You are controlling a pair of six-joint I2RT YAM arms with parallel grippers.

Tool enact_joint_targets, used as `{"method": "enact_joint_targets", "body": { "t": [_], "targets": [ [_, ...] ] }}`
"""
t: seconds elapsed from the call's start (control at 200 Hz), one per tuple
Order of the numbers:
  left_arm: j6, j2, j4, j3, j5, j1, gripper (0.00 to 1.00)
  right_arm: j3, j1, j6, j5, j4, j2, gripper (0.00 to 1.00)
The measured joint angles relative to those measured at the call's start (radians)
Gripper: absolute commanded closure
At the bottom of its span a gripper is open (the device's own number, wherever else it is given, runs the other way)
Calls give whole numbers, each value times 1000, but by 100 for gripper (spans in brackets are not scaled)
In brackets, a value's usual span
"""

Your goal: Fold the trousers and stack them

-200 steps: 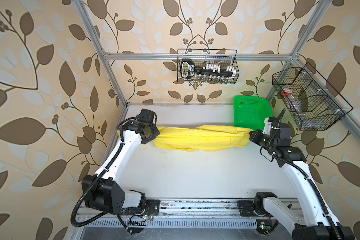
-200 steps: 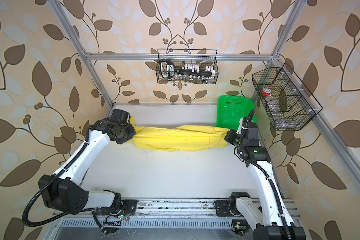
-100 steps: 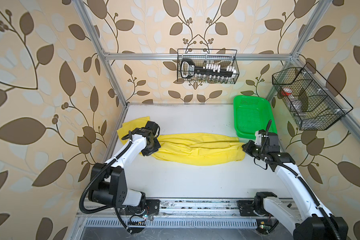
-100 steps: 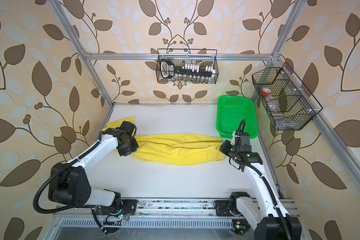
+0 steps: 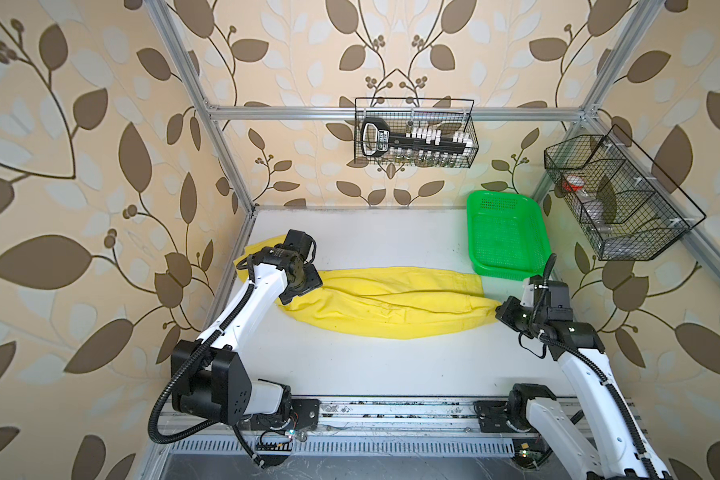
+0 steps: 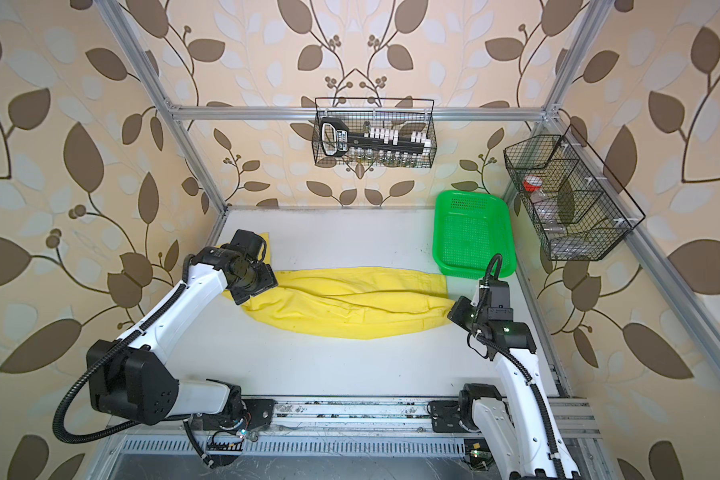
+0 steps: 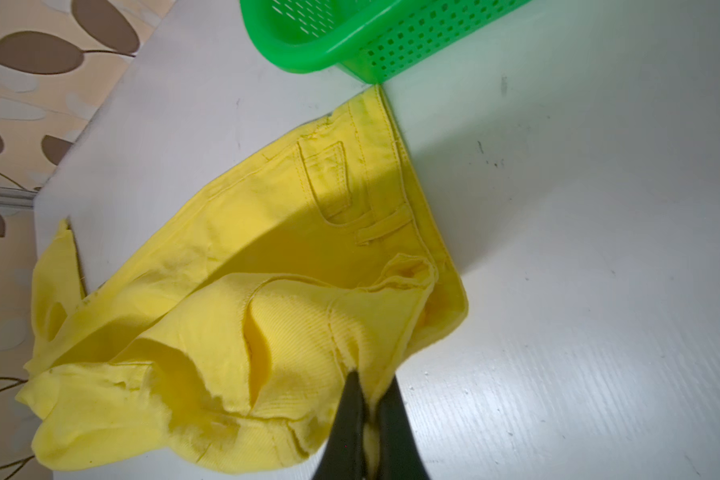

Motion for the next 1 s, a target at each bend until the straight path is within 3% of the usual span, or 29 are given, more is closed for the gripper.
{"method": "enact_joint_targets", "body": {
  "t": [0.24,0.435,0.76,0.92,1.0],
  "targets": [
    [-66,56,94,-86,26,30,20,-98,-15,55,89,-10,-68,100],
    [-93,62,141,-180,56,205,20,-151,-45,94,131,-8,-135,100],
    [-54,203,204,-80,81,362,20,-151,-46,108,163,-6,-130,100],
    [-46,307,233,-7,111,391,25,-151,-48,108,163,-4,-127,100],
    [-39,340,238,4,126,392,34,-151,-52,108,162,0,-123,100]
  ]
}}
